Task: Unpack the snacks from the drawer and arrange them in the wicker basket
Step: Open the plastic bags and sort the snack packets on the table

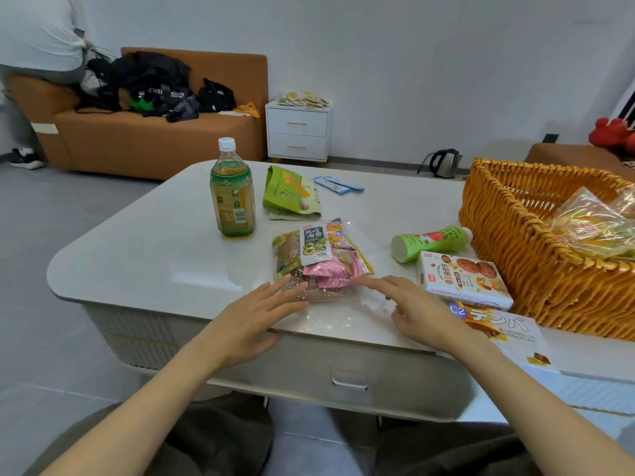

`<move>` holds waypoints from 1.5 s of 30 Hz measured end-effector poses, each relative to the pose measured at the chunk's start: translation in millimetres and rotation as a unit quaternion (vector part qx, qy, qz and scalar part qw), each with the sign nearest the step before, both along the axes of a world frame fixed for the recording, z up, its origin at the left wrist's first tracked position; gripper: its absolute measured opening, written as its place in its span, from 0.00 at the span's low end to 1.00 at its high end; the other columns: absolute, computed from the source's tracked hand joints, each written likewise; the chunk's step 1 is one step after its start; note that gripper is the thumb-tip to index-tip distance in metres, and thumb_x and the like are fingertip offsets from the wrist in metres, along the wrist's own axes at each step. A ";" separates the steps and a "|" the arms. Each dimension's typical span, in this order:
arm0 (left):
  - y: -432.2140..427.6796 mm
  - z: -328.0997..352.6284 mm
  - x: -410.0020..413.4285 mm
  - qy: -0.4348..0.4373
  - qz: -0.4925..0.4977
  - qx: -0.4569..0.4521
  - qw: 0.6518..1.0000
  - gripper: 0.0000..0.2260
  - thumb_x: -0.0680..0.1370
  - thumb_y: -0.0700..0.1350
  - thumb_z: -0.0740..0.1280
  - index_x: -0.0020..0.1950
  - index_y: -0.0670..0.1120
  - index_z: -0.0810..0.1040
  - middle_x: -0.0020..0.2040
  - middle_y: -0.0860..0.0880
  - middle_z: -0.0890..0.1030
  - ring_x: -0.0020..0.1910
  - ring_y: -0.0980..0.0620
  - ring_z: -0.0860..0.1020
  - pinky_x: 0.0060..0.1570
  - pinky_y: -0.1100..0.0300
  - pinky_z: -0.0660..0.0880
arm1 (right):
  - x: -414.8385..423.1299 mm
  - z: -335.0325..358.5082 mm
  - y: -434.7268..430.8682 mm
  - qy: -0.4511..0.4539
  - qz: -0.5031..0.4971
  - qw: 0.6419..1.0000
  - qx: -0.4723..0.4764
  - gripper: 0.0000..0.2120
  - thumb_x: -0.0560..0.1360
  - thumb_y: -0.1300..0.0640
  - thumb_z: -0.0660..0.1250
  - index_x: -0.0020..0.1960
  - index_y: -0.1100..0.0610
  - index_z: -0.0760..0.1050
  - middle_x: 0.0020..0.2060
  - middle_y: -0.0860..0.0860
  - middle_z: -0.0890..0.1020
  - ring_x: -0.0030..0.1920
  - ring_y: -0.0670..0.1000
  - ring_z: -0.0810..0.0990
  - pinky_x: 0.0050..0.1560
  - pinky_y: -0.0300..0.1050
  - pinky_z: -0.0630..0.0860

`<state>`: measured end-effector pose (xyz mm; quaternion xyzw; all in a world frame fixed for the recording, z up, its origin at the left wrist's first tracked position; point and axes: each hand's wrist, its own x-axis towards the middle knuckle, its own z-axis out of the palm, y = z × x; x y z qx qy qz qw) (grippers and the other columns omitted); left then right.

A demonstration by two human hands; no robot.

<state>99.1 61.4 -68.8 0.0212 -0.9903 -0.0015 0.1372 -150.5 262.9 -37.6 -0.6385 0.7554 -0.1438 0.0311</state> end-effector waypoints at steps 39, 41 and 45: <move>16.3 17.8 19.8 0.199 0.154 0.327 0.911 0.08 0.78 0.51 0.63 0.44 0.47 0.74 0.46 0.58 0.85 0.37 0.58 0.79 0.32 0.73 0.66 | 18.2 -2.9 -17.6 -0.230 0.015 0.969 -0.091 0.11 0.80 0.52 0.61 0.55 0.48 0.83 0.51 0.33 0.80 0.55 0.38 0.75 0.56 0.33 0.68; 20.2 19.7 21.1 0.202 0.166 0.341 0.903 0.07 0.78 0.47 0.65 0.43 0.45 0.75 0.42 0.55 0.85 0.34 0.57 0.76 0.31 0.73 0.65 | 21.1 -1.8 -20.2 -0.299 0.022 0.950 -0.083 0.11 0.81 0.54 0.62 0.52 0.52 0.84 0.52 0.39 0.83 0.57 0.36 0.77 0.59 0.33 0.69; 16.5 23.0 25.9 0.163 0.171 0.448 0.862 0.09 0.78 0.45 0.66 0.42 0.42 0.73 0.48 0.55 0.85 0.35 0.68 0.77 0.36 0.71 0.68 | 24.1 -4.3 -21.0 -0.392 0.019 0.917 -0.063 0.11 0.80 0.55 0.62 0.51 0.56 0.84 0.53 0.43 0.84 0.60 0.38 0.78 0.62 0.34 0.70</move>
